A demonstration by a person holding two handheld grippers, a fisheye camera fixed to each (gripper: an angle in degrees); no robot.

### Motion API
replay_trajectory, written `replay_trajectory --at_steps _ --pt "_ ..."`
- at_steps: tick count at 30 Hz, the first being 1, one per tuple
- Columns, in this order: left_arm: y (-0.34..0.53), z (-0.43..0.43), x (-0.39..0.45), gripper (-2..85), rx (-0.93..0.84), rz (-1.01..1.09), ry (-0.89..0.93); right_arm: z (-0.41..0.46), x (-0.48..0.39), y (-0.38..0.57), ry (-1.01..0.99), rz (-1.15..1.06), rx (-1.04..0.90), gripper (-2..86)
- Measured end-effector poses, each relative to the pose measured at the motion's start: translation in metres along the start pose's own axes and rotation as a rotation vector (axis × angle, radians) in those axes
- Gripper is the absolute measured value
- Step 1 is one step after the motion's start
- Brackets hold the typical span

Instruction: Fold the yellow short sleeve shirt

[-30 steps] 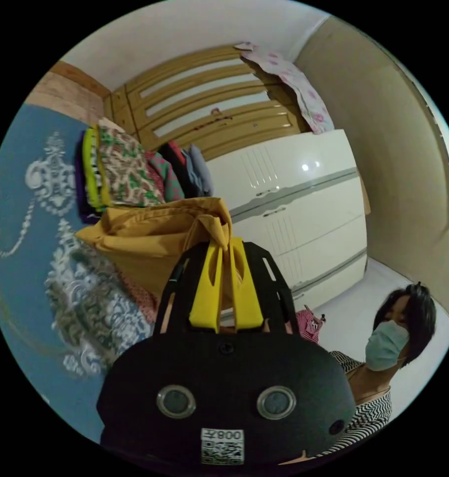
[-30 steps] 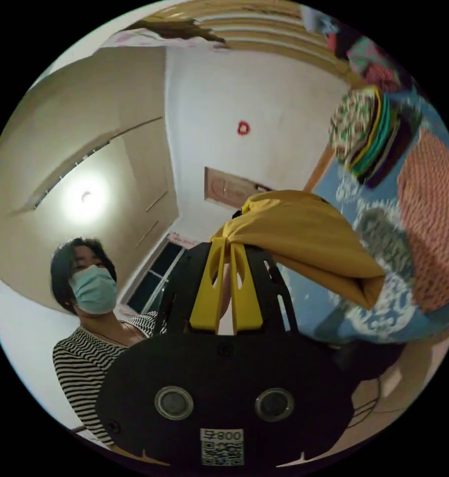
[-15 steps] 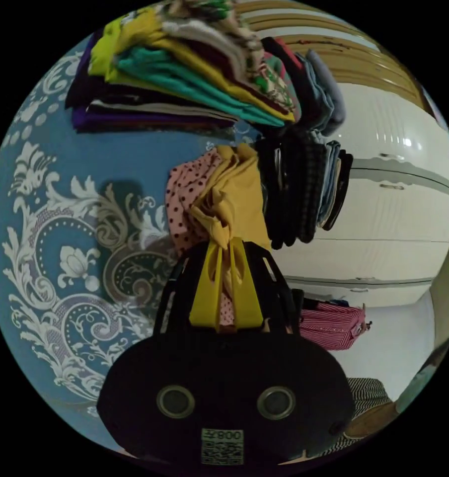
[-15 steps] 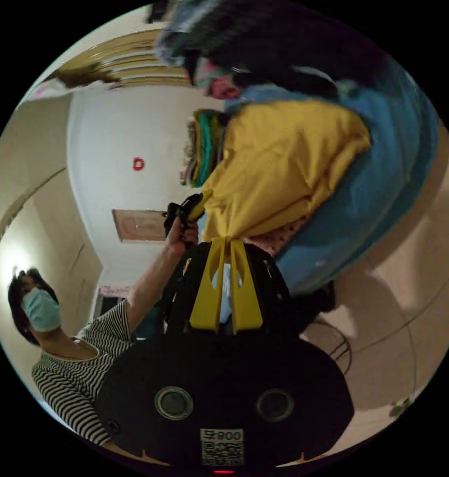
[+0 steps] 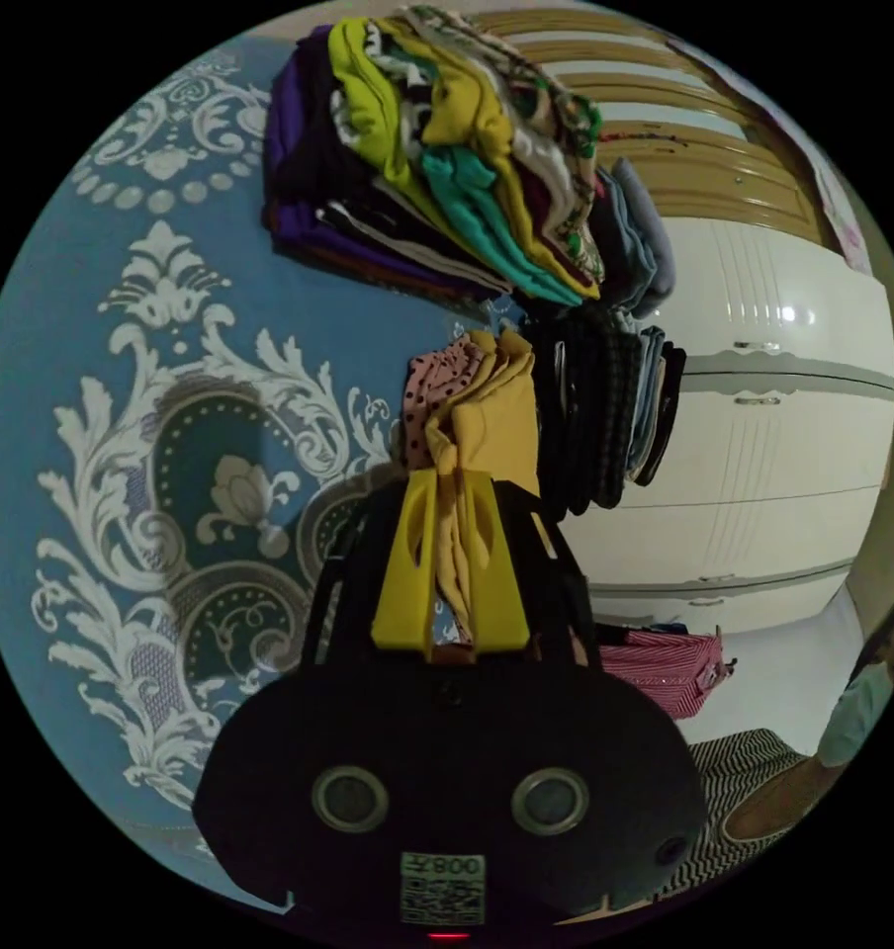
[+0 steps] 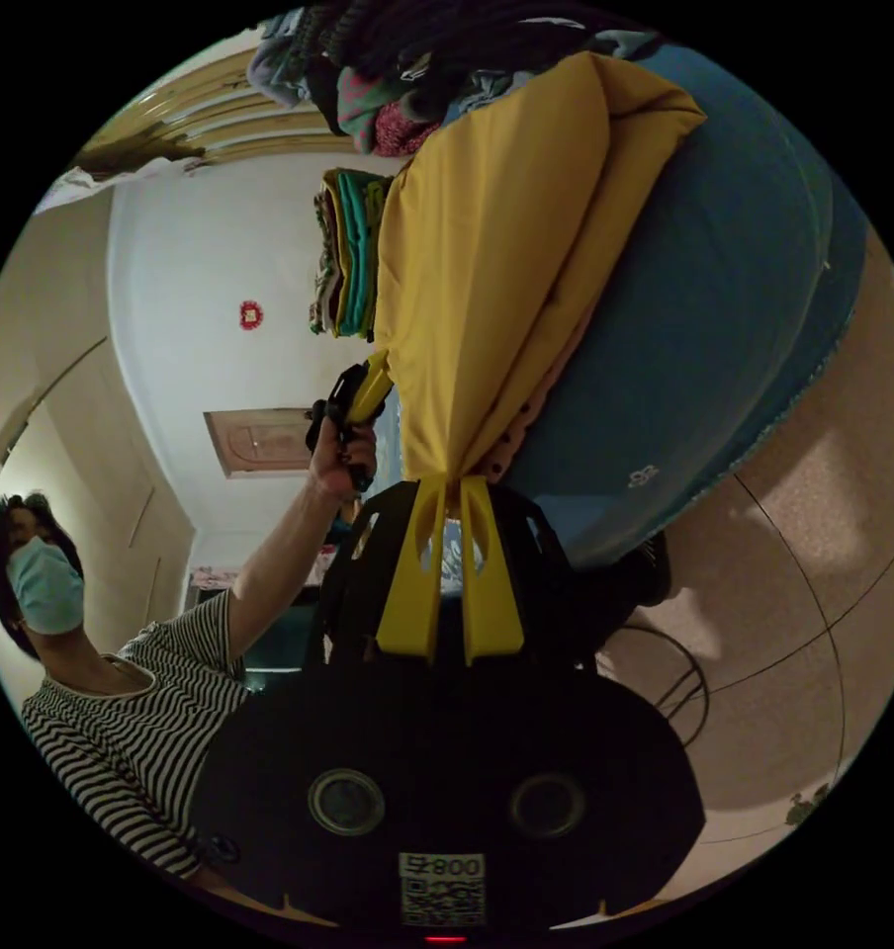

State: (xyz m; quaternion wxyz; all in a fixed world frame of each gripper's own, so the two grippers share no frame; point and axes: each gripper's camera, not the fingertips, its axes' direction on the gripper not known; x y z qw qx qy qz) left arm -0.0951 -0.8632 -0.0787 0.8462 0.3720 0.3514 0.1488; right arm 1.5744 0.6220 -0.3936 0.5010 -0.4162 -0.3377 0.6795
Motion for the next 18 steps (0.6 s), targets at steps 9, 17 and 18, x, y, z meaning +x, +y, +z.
replay_trajectory --at_steps 9,17,18 --pt "0.048 0.106 0.003 0.5 -0.056 0.213 -0.083 -0.014 0.021 -0.003 -0.137 0.074 0.099 1.9" --pt "0.082 0.178 -0.029 0.2 -0.126 0.24 -0.284 -0.025 -0.028 0.0 -0.028 -0.039 0.153 0.4" --pt "0.086 0.179 -0.029 0.2 -0.119 0.253 -0.296 -0.021 -0.046 -0.003 0.038 -0.096 0.136 0.3"
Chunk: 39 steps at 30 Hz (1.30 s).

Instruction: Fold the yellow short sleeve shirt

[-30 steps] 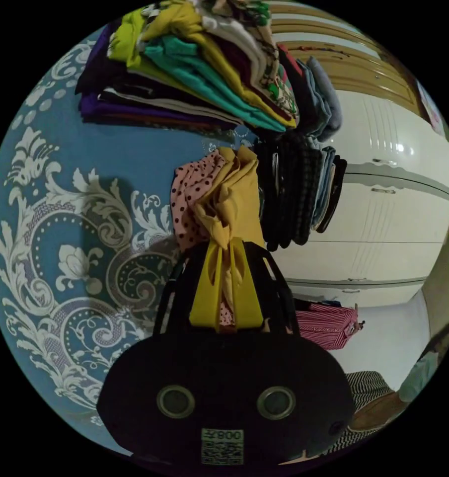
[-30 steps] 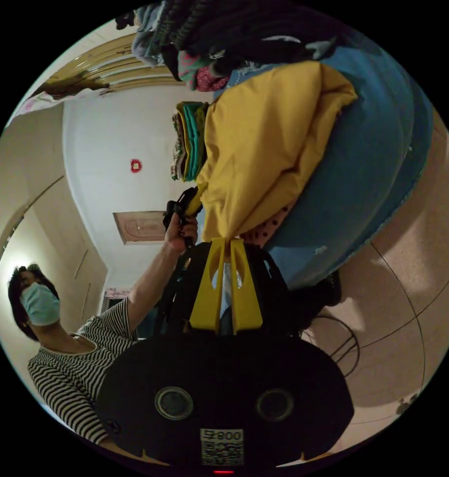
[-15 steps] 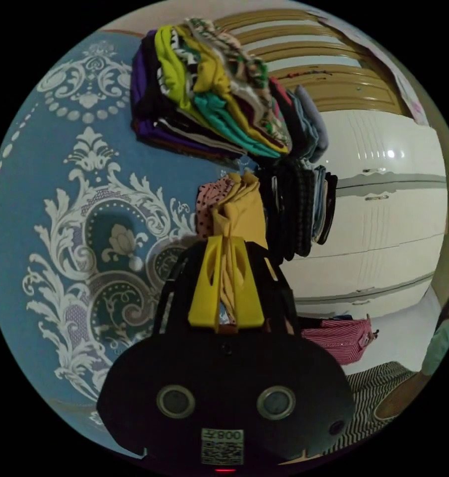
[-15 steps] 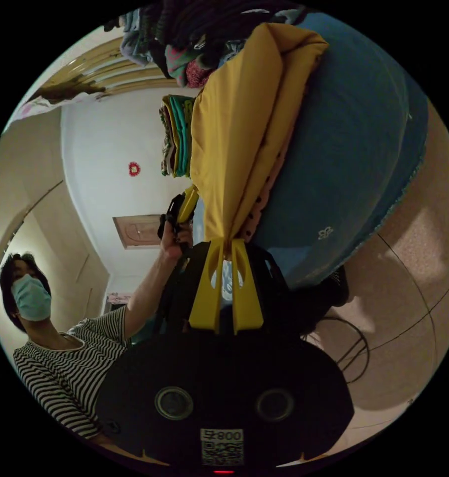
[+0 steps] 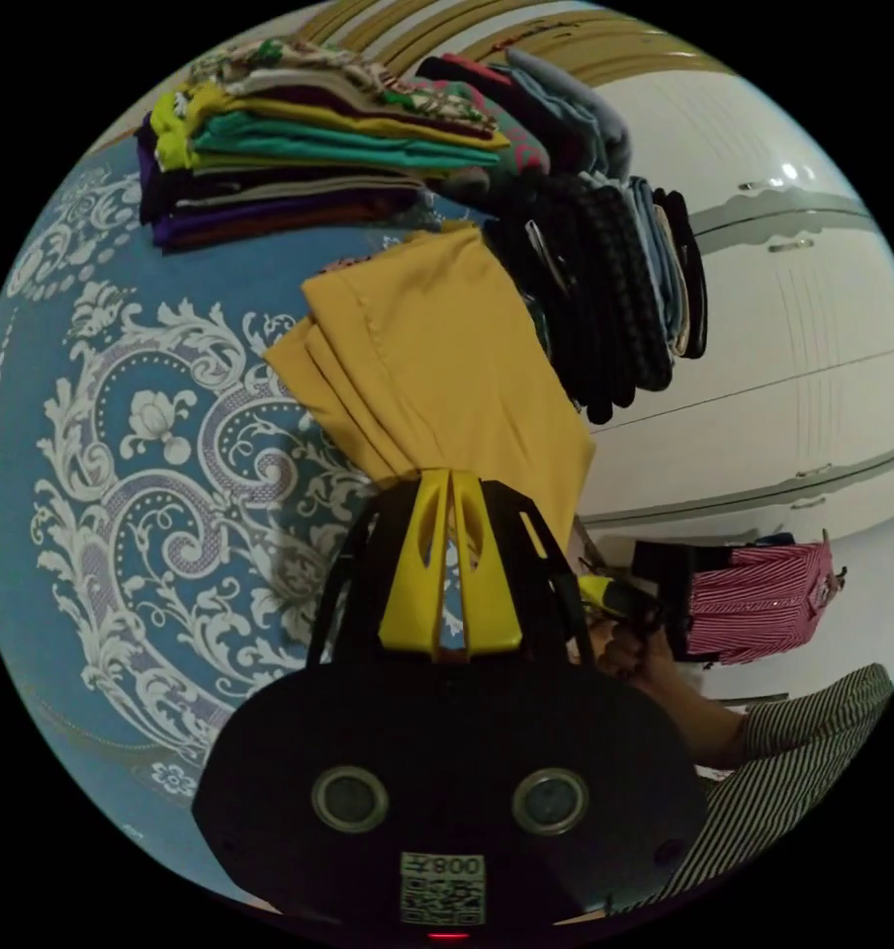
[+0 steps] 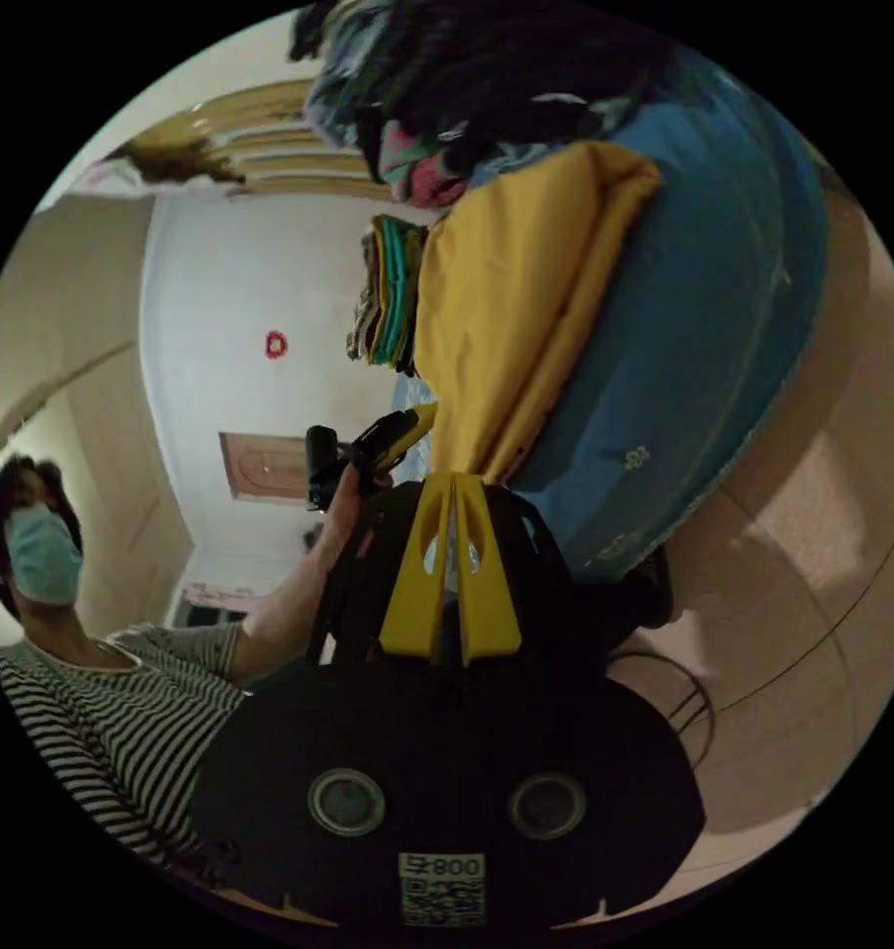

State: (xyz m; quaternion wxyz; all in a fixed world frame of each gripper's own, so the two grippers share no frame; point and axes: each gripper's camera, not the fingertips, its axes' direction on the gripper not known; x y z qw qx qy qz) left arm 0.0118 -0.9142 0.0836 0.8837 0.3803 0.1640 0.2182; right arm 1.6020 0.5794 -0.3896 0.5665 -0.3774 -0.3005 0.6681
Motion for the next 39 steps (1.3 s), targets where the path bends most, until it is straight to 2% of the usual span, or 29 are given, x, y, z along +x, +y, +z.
replay_trajectory --at_steps 4,7,12,19,24,28,32,35,37,39 --pt "0.02 0.034 0.003 0.2 -0.071 0.057 -0.055 0.029 -0.048 -0.019 0.19 -0.17 -0.054 0.1" --pt "0.037 0.061 -0.001 0.2 -0.148 0.05 -0.111 0.062 -0.06 -0.028 0.36 -0.184 -0.14 0.1" --pt "0.075 0.067 0.004 0.2 -0.12 0.108 -0.169 0.081 -0.095 -0.026 0.417 -0.195 -0.139 0.0" --pt "0.145 0.098 0.002 0.2 -0.224 0.199 -0.405 0.152 -0.2 -0.008 0.656 -0.605 -0.286 0.0" --pt "0.165 0.113 0.008 0.2 -0.235 0.213 -0.444 0.224 -0.234 0.002 0.809 -0.708 -0.456 0.0" --pt "0.18 0.121 0.013 0.3 -0.25 0.24 -0.465 0.247 -0.272 0.011 0.927 -0.814 -0.387 0.0" --pt "0.199 0.118 0.008 0.4 -0.202 0.193 -0.401 0.255 -0.296 0.006 0.92 -0.804 -0.342 0.0" --pt "0.209 0.115 0.007 0.3 -0.198 0.179 -0.363 0.26 -0.32 -0.015 0.86 -0.708 -0.415 0.1" --pt "0.214 0.113 0.008 0.3 -0.211 0.176 -0.35 0.255 -0.346 -0.041 0.695 -0.663 -0.399 0.2" --pt "0.219 0.111 0.012 0.3 -0.223 0.196 -0.353 0.248 -0.371 -0.065 0.637 -0.662 -0.316 0.4"
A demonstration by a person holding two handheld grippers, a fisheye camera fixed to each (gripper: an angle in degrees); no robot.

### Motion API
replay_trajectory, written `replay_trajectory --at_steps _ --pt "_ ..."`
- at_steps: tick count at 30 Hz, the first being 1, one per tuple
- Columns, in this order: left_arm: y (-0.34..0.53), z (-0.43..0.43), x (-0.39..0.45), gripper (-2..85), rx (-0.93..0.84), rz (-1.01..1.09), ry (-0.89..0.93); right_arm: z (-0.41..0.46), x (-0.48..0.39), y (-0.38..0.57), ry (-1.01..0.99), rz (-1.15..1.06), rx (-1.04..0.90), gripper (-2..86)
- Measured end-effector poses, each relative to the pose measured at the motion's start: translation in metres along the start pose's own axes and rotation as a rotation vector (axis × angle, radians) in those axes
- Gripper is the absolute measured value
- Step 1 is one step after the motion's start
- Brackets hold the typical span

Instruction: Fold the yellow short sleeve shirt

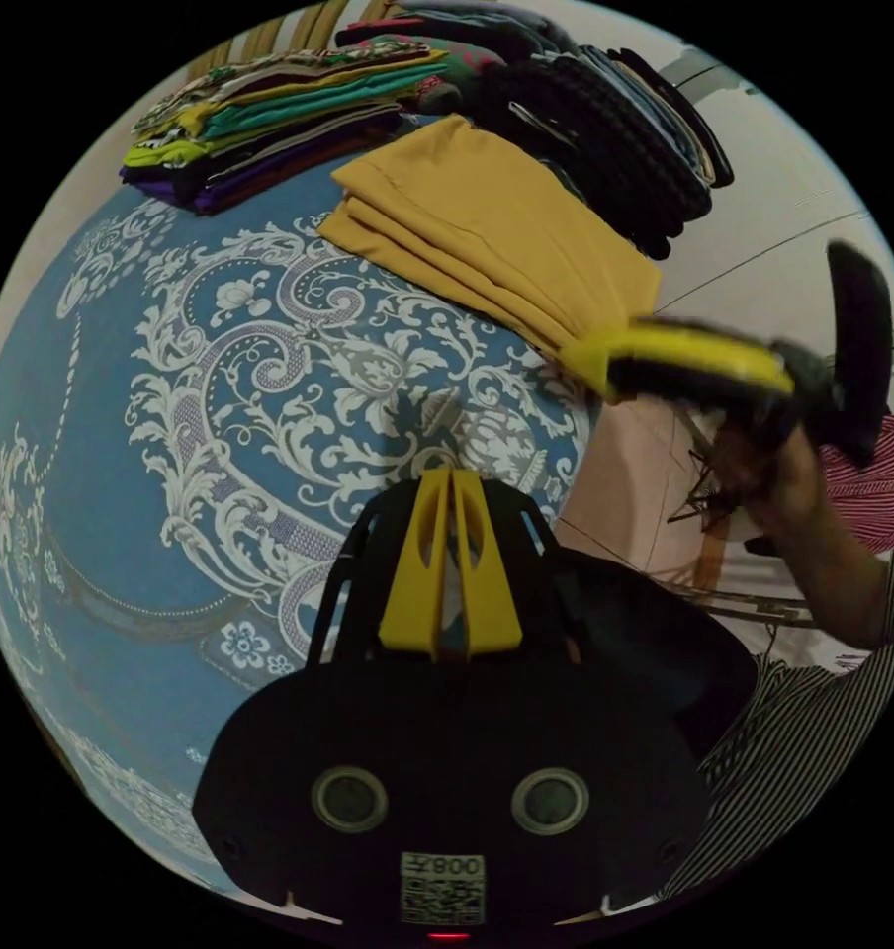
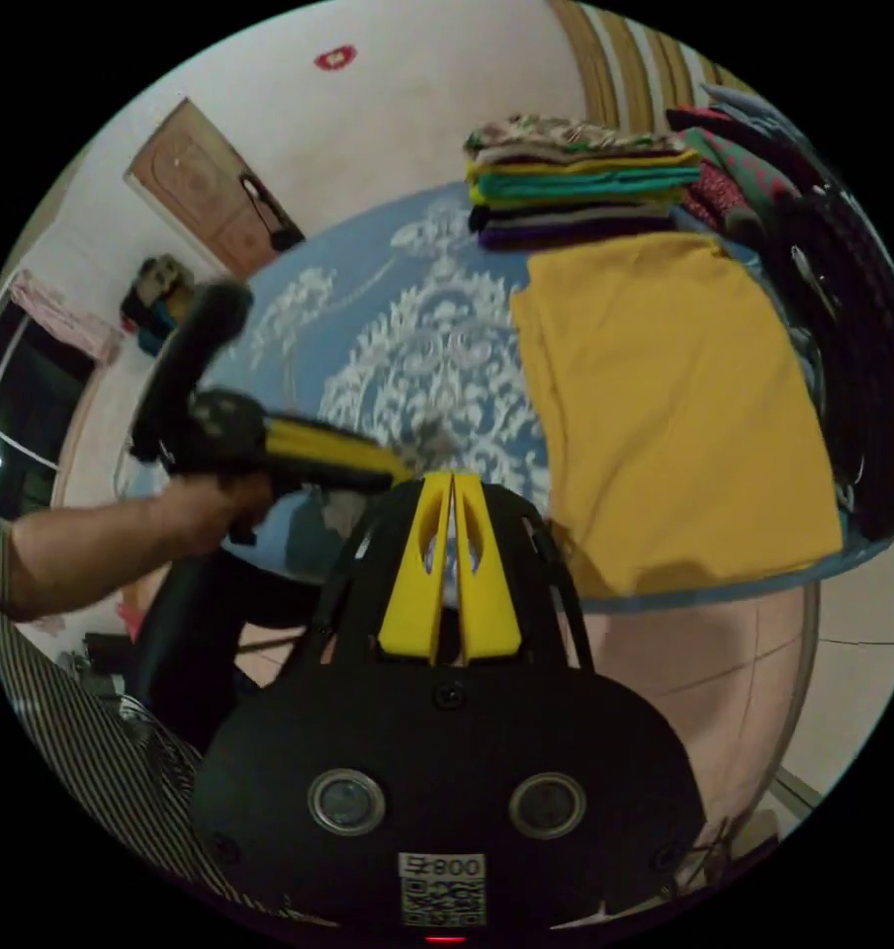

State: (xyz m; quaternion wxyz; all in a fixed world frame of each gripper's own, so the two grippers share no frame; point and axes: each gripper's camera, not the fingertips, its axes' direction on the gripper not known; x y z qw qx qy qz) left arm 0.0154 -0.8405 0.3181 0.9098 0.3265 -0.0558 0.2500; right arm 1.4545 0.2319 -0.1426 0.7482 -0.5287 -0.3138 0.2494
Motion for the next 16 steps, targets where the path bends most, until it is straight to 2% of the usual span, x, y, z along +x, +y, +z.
replay_trajectory --at_steps 5,7,16 --pt "0.017 -0.009 0.019 0.3 0.0 0.068 -0.067 -0.06 0.036 -0.091 -0.017 0.129 0.263 2.9" --pt "0.024 -0.013 0.025 0.3 0.009 0.071 -0.093 -0.082 0.053 -0.139 -0.049 0.174 0.343 6.6" --pt "0.051 -0.045 0.047 0.3 0.028 0.063 -0.128 -0.117 0.052 -0.276 0.054 0.273 0.391 8.2"
